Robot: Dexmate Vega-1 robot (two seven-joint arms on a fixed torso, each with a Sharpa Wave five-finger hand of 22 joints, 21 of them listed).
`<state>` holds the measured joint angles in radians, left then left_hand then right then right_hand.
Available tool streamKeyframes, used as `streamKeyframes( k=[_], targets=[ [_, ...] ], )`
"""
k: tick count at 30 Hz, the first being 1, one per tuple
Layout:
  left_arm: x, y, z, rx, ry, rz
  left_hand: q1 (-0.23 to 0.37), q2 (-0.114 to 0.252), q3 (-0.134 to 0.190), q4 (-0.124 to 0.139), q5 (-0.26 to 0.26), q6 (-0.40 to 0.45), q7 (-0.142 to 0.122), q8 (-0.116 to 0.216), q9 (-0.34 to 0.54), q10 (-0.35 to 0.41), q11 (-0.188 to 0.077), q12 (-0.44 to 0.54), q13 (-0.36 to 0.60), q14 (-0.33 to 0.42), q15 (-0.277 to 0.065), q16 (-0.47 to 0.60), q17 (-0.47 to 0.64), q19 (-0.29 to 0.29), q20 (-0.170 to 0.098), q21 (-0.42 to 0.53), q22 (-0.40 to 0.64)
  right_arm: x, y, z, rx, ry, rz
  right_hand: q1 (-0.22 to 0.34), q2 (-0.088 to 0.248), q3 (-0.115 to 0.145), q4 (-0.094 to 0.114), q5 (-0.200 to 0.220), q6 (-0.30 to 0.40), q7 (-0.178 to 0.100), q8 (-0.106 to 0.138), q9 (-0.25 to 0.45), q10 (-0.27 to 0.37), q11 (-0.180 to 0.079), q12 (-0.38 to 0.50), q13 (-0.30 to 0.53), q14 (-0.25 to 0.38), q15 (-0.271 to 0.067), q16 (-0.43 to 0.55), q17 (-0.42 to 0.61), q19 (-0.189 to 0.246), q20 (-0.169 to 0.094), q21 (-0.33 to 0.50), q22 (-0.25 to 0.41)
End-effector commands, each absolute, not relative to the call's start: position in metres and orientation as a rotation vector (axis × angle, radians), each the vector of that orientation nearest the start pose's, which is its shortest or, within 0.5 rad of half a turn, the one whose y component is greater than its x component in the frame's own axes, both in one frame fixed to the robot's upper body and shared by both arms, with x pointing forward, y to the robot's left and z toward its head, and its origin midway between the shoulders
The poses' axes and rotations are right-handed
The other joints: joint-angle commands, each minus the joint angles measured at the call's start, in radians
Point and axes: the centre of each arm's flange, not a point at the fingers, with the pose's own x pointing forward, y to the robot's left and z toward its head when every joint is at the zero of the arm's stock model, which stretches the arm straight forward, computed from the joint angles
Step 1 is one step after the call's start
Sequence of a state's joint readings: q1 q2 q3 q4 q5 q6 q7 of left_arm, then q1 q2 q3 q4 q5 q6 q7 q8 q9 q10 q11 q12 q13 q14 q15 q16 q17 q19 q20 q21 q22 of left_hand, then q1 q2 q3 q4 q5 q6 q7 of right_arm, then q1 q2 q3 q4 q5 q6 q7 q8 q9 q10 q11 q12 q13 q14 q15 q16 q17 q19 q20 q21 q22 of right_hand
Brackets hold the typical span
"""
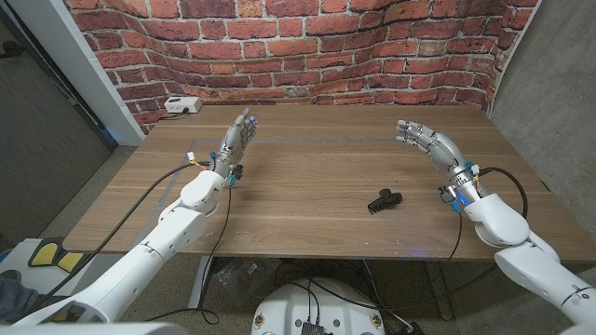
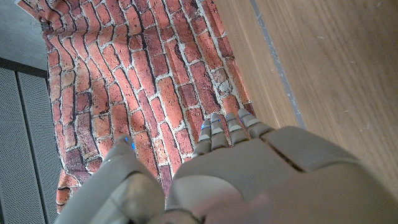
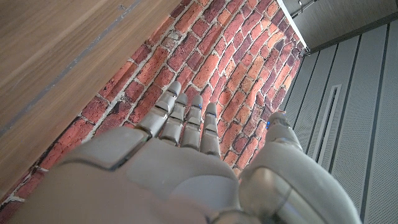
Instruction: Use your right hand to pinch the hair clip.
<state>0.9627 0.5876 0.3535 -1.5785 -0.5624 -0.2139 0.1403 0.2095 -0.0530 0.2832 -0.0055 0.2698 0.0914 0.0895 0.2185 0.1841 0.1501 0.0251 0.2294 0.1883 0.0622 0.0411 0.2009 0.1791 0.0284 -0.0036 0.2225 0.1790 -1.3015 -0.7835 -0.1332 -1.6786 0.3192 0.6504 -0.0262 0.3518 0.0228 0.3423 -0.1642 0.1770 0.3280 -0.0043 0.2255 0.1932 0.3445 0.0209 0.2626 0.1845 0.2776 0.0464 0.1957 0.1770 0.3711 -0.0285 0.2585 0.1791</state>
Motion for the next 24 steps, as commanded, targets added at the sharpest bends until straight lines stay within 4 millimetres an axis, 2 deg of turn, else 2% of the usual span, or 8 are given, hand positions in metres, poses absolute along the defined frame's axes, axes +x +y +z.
streamKeyframes(
  k=[1,7,14,22,24],
  targets=[
    [0.609,0.269,-0.015,0.05,-0.634,-0.165,0.004,-0.004,0.003,-0.005,-0.004,0.01,-0.001,-0.001,0.001,0.01,0.001,0.001,0.003,0.011,-0.002,-0.003,0.002,0.006,0.005,-0.001,0.002,0.48,-0.33,-0.051,-0.556,-0.958,0.181,0.014,0.0,0.008,-0.002,0.001,-0.006,0.002,-0.005,0.005,0.002,-0.008,0.0,0.002,0.009,-0.004,-0.001,0.002,0.012,-0.001,-0.001,0.004],
    [0.612,0.27,-0.014,0.051,-0.631,-0.167,0.007,-0.003,0.003,-0.006,-0.005,0.012,-0.001,-0.002,0.001,0.01,0.001,-0.001,0.004,0.012,-0.001,-0.004,0.002,0.004,0.007,-0.003,0.002,0.476,-0.329,-0.053,-0.554,-0.956,0.191,0.021,-0.001,0.01,-0.004,0.001,-0.006,0.001,-0.006,0.005,0.003,-0.013,-0.001,0.002,0.015,-0.007,-0.001,0.002,0.018,-0.001,-0.001,0.004],
    [0.615,0.272,-0.01,0.054,-0.635,-0.17,0.009,-0.003,0.002,-0.007,-0.006,0.013,-0.003,-0.002,0.001,0.011,0.001,-0.002,0.004,0.012,-0.003,-0.005,0.002,0.003,0.008,-0.004,0.002,0.468,-0.327,-0.055,-0.617,-0.948,0.164,0.039,-0.004,0.014,-0.006,0.003,-0.007,-0.021,-0.009,0.004,0.01,-0.031,-0.002,0.002,0.029,-0.008,0.0,0.002,0.031,0.001,0.0,0.004],
    [0.617,0.271,-0.011,0.054,-0.634,-0.178,0.012,-0.002,0.002,-0.008,-0.008,0.014,-0.002,-0.004,0.001,0.012,0.001,-0.003,0.004,0.012,-0.003,-0.006,0.002,0.002,0.009,-0.005,0.002,0.459,-0.328,-0.052,-0.773,-0.953,0.121,0.067,-0.001,0.024,-0.011,0.005,-0.005,-0.03,-0.011,0.003,-0.001,-0.046,-0.01,0.002,0.036,-0.011,-0.002,0.002,0.039,0.0,-0.001,0.004],
    [0.618,0.27,-0.011,0.053,-0.634,-0.18,0.012,-0.001,0.002,-0.008,-0.008,0.015,-0.002,-0.004,0.001,0.012,0.001,-0.003,0.004,0.013,-0.002,-0.006,0.002,0.002,0.009,-0.005,0.002,0.457,-0.328,-0.051,-0.806,-0.952,0.106,0.085,-0.002,0.028,-0.012,0.004,-0.024,-0.036,-0.02,0.003,-0.02,-0.046,-0.02,0.002,0.036,-0.011,-0.005,0.002,0.04,-0.001,-0.004,0.005]
  ],
)
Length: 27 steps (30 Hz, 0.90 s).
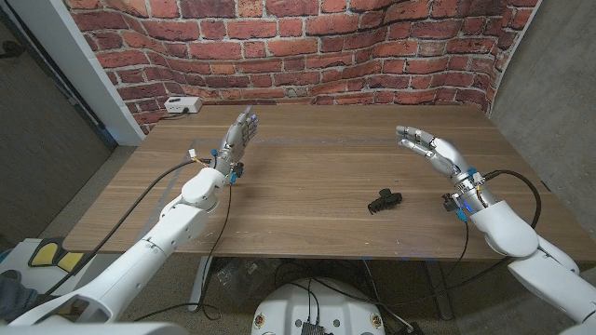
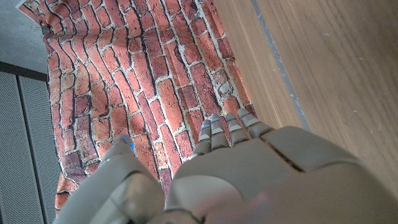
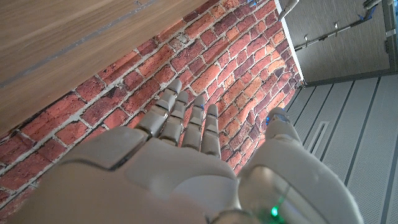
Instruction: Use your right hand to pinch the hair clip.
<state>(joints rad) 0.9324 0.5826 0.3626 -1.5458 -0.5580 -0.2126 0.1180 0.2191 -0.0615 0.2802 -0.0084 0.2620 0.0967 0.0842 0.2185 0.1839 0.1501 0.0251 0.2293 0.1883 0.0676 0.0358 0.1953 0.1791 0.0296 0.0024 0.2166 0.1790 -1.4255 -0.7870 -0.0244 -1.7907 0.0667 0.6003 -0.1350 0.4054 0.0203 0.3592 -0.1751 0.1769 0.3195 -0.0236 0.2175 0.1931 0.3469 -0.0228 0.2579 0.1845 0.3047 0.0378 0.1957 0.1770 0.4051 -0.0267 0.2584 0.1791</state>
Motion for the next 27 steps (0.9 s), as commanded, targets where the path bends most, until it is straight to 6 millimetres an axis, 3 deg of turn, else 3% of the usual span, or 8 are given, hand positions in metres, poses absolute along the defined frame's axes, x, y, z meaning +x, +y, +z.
streamKeyframes(
  k=[1,27],
  targets=[
    [0.618,0.27,-0.011,0.054,-0.635,-0.182,0.003,0.007,0.005,-0.005,0.0,0.01,0.003,-0.004,0.001,0.013,0.001,-0.003,0.004,0.008,0.003,-0.001,0.002,0.001,0.003,0.0,0.002,0.457,-0.328,-0.051,-0.825,-0.951,0.101,0.033,0.0,0.011,-0.001,0.004,-0.018,-0.017,-0.013,0.003,-0.027,-0.001,-0.018,0.002,0.008,-0.002,-0.006,0.002,0.006,-0.002,-0.004,0.005],
    [0.612,0.279,-0.019,0.028,-0.663,-0.17,0.013,0.011,0.005,-0.009,-0.006,0.012,0.0,-0.008,0.002,0.019,0.0,-0.006,0.004,0.01,0.0,-0.003,0.002,-0.001,0.005,-0.003,0.002,0.43,-0.322,-0.035,-1.277,-0.948,-0.038,0.073,-0.007,0.023,-0.002,0.006,-0.041,-0.027,-0.021,0.003,-0.044,-0.004,-0.029,0.002,-0.01,-0.003,-0.014,0.002,-0.005,-0.004,-0.016,0.005]
  ],
)
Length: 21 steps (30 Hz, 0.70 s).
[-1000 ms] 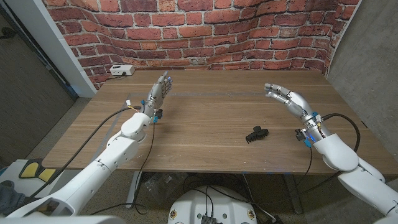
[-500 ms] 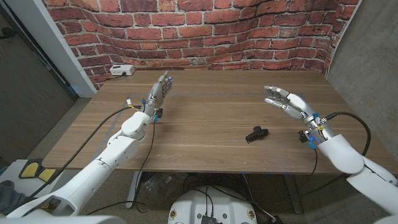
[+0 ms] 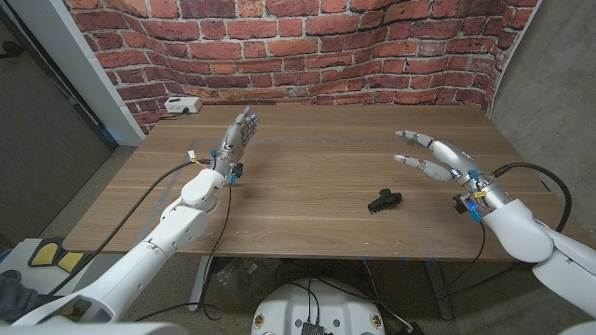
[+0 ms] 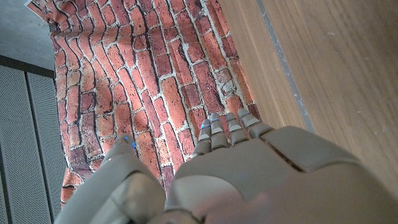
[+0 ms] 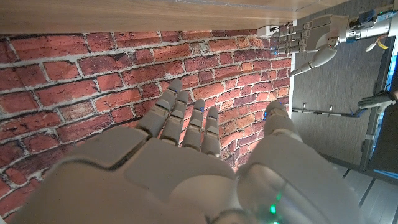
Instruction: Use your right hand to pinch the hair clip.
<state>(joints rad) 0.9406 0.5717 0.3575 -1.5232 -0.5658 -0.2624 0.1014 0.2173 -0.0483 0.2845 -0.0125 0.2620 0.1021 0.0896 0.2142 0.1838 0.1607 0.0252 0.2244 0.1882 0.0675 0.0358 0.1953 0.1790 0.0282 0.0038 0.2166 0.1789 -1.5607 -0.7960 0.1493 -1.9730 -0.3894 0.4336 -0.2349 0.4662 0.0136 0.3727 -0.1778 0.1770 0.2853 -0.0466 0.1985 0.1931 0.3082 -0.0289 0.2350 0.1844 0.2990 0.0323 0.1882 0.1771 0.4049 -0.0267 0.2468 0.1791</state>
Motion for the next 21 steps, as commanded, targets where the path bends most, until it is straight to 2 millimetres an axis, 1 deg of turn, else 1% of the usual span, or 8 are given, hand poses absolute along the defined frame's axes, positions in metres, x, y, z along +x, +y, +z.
streamKeyframes(
  k=[1,8,14,17,21],
  targets=[
    [0.612,0.279,-0.019,0.029,-0.664,-0.17,0.015,-0.002,0.0,-0.005,-0.006,0.007,-0.005,-0.003,0.002,0.008,0.0,-0.001,0.004,0.01,0.001,-0.003,0.002,0.001,0.003,-0.003,0.002,0.43,-0.322,-0.034,-1.288,-0.942,-0.035,0.013,-0.001,0.009,0.001,0.006,-0.007,-0.004,-0.002,0.003,-0.005,0.002,-0.006,0.002,-0.006,0.002,-0.007,0.002,-0.005,-0.005,-0.004,0.005],
    [0.612,0.279,-0.024,0.024,-0.656,-0.168,0.02,-0.001,0.001,-0.007,-0.007,0.011,-0.004,-0.003,0.002,0.009,-0.001,-0.002,0.004,0.011,0.0,-0.004,0.002,0.0,0.003,-0.004,0.002,0.427,-0.321,-0.028,-1.4,-0.892,-0.011,0.024,-0.011,0.009,0.001,0.006,-0.012,-0.006,-0.002,0.003,-0.01,-0.002,-0.009,0.003,-0.027,-0.001,-0.014,0.003,-0.018,-0.005,-0.012,0.005],
    [0.613,0.278,-0.03,0.02,-0.642,-0.173,0.025,0.001,0.002,-0.009,-0.009,0.013,-0.005,-0.003,0.002,0.012,-0.001,-0.002,0.004,0.012,-0.001,-0.004,0.002,0.0,0.004,-0.004,0.002,0.424,-0.319,-0.024,-1.497,-0.849,0.024,0.032,-0.016,0.011,0.001,0.007,-0.016,-0.007,-0.003,0.003,-0.016,-0.005,-0.012,0.003,-0.038,0.003,-0.016,0.003,-0.022,-0.006,-0.016,0.006],
    [0.614,0.276,-0.031,0.022,-0.639,-0.179,0.027,0.002,0.003,-0.01,-0.009,0.014,-0.006,-0.003,0.002,0.013,-0.001,-0.002,0.004,0.012,0.0,-0.004,0.002,-0.001,0.005,-0.005,0.002,0.425,-0.317,-0.023,-1.553,-0.817,0.044,0.043,-0.02,0.013,0.002,0.007,-0.012,-0.019,0.0,0.004,-0.022,-0.004,-0.015,0.003,-0.059,0.01,-0.019,0.003,-0.032,-0.006,-0.021,0.006],
    [0.617,0.273,-0.033,0.016,-0.634,-0.185,0.03,0.003,0.003,-0.011,-0.011,0.015,-0.005,-0.003,0.002,0.013,-0.002,-0.003,0.004,0.012,-0.001,-0.005,0.002,-0.002,0.005,-0.005,0.002,0.425,-0.314,-0.021,-1.598,-0.798,0.061,0.056,-0.023,0.017,0.002,0.008,-0.012,-0.023,0.001,0.004,-0.038,-0.004,-0.022,0.003,-0.08,0.018,-0.021,0.004,-0.046,-0.004,-0.028,0.006]
  ],
)
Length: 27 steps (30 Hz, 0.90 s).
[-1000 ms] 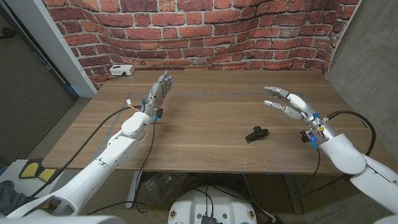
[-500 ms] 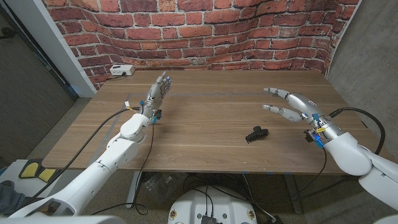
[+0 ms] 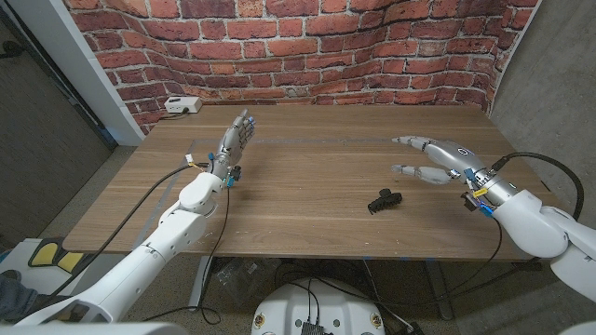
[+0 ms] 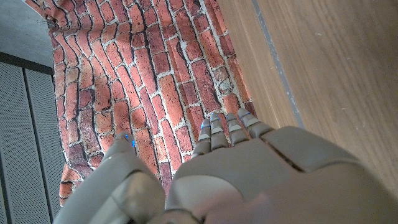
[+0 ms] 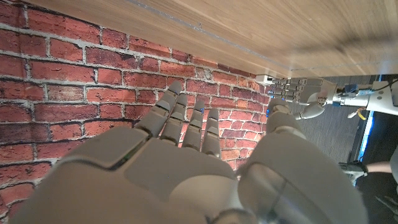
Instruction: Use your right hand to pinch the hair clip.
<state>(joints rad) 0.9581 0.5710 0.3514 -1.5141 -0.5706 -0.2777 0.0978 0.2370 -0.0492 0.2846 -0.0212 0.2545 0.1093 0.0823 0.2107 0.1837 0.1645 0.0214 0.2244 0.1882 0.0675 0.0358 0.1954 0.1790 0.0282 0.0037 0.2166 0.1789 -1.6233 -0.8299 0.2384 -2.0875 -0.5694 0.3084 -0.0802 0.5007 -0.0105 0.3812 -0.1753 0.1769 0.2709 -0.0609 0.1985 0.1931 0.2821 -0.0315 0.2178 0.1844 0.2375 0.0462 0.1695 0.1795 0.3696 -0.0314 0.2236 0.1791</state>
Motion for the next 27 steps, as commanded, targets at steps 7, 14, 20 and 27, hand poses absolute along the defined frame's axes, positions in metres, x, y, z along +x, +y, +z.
streamKeyframes(
  k=[7,14,20,27],
  targets=[
    [0.62,0.271,-0.036,0.01,-0.624,-0.186,0.014,0.005,0.003,-0.004,-0.005,0.008,0.002,-0.001,0.002,0.008,0.003,-0.004,0.004,0.013,-0.001,-0.005,0.002,-0.002,0.006,-0.006,0.002,0.423,-0.308,-0.016,-1.682,-0.768,0.077,0.042,-0.006,0.014,-0.003,0.01,-0.01,-0.015,-0.002,0.004,-0.031,-0.005,-0.011,0.003,-0.035,0.011,-0.001,0.002,-0.015,0.007,-0.008,0.006],
    [0.62,0.273,-0.037,0.006,-0.623,-0.179,0.017,0.006,0.004,-0.005,-0.006,0.007,0.002,-0.002,0.002,0.01,0.002,-0.005,0.004,0.013,-0.001,-0.006,0.002,-0.006,0.008,-0.008,0.002,0.424,-0.303,-0.007,-1.741,-0.735,0.107,0.058,-0.013,0.016,-0.005,0.01,-0.019,-0.016,-0.004,0.004,-0.04,-0.009,-0.014,0.004,-0.045,0.012,0.001,0.002,-0.016,0.011,-0.01,0.005],
    [0.621,0.274,-0.04,-0.004,-0.619,-0.171,0.019,0.007,0.003,-0.006,-0.008,0.008,0.002,-0.003,0.002,0.01,0.003,-0.006,0.004,0.013,-0.002,-0.006,0.002,-0.006,0.008,-0.008,0.002,0.425,-0.301,-0.001,-1.795,-0.7,0.135,0.069,-0.024,0.017,-0.006,0.012,-0.034,-0.01,-0.007,0.004,-0.05,-0.012,-0.017,0.004,-0.057,0.017,0.001,0.002,-0.017,0.016,-0.011,0.005],
    [0.621,0.274,-0.043,-0.007,-0.617,-0.17,0.021,0.008,0.003,-0.007,-0.01,0.008,0.002,-0.004,0.002,0.011,0.003,-0.007,0.004,0.013,-0.002,-0.006,0.002,-0.007,0.009,-0.009,0.002,0.429,-0.298,-0.003,-1.856,-0.689,0.149,0.078,-0.035,0.016,-0.005,0.013,-0.045,-0.007,-0.009,0.004,-0.055,-0.014,-0.017,0.004,-0.058,0.018,0.004,0.002,-0.014,0.018,-0.011,0.005]
  ],
)
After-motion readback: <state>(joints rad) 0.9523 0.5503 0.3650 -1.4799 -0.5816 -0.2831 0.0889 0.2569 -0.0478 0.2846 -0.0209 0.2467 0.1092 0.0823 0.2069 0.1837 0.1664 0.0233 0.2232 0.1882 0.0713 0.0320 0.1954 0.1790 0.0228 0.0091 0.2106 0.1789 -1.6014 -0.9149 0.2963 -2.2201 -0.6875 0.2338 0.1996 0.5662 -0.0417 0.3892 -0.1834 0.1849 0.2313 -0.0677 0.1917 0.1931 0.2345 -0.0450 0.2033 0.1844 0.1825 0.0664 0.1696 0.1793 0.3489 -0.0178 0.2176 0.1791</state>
